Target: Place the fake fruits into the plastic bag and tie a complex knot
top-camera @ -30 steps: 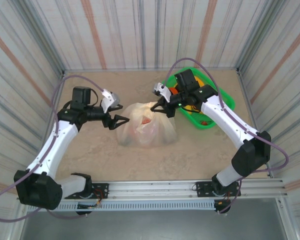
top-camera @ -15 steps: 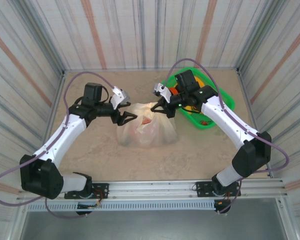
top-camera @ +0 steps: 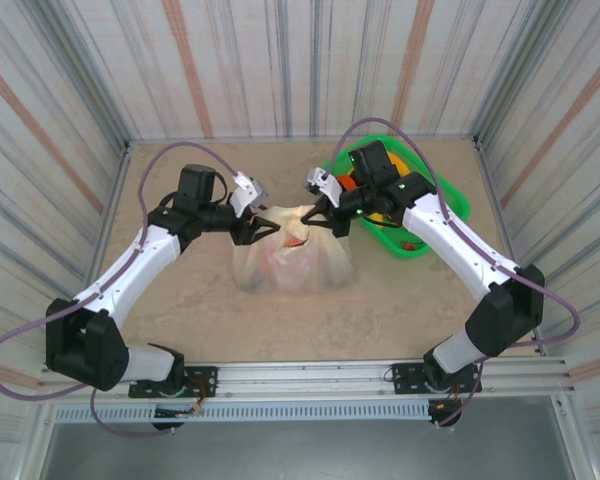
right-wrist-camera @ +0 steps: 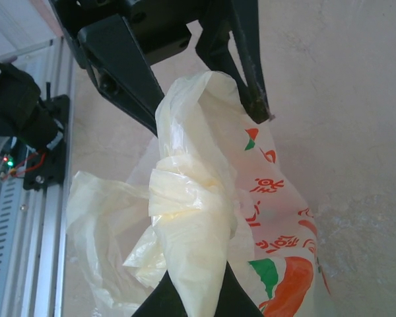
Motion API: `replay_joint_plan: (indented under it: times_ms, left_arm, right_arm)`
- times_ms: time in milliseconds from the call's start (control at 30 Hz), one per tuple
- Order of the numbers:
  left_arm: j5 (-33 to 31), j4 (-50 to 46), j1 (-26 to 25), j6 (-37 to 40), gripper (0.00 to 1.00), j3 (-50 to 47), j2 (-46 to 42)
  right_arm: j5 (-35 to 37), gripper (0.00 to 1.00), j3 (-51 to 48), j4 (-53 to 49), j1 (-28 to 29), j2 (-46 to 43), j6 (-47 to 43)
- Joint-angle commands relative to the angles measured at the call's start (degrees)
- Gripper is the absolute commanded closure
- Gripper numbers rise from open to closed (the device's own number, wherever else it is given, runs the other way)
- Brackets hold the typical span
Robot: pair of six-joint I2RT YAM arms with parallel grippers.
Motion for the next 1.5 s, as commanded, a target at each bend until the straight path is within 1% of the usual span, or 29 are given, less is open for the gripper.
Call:
replay_joint_plan:
  times_ms: [0,33,133,267,333,533,700,800,967,1167,1467]
  left_arm:
    - [0.9,0.5,-0.4,-0.1,0.50,0.7,-0.6]
    - [0.9,0.5,-0.4,-0.2,0.51,0.6,-0.7]
    - [0.9,0.2,-0.4,-0.4,0.60,0.4,-1.6]
    - [1.6,0.0,-0.4,-1.3,0.75,0.1,-3.1]
    - [1.9,0.1,-0.5,-2.5,0.80,0.0,-3.8]
    - [1.2,-0.2,-2.3,-3.8,0.83,-0.3,-6.0]
    - [0.8,-0.7,-2.4,-5.3,0.84,-0.3,-6.3]
    - [1.2,-1.5,-2.5,-6.5,0.89,0.4,-5.8]
    - [1.7,-2.0,-2.6,-8.5,0.94,1.0,-5.3]
    - [1.6,-1.6,-3.2,-9.7,0.94,1.2,-4.7]
    - [1.7,-0.1,-3.3,-10.8,0.94,1.2,-3.8]
  right_arm:
    - [1.4,1.00,-0.2,-0.4,0.8,-1.3,-0.4]
    - [1.7,1.00,-0.2,-0.5,0.8,-1.2,-0.5]
    - [3.0,1.00,-0.2,-0.6,0.9,-1.2,-0.6]
    - [6.1,1.00,-0.3,-0.4,1.4,-1.3,-0.5]
    - [8.3,1.00,-0.4,-0.2,1.6,-1.4,-0.3]
    - [14.8,1.00,-1.5,2.9,2.2,-1.9,1.2]
    - [18.9,1.00,-2.7,6.3,2.3,-2.7,2.9]
    - [20.4,1.00,-3.8,8.5,2.3,-3.4,3.6]
    - [21.6,1.00,-6.6,13.5,2.4,-5.0,5.6]
    - [21.3,1.00,-10.7,21.9,2.5,-6.8,10.1]
    - [21.1,1.00,-16.2,33.5,4.3,-6.5,16.9]
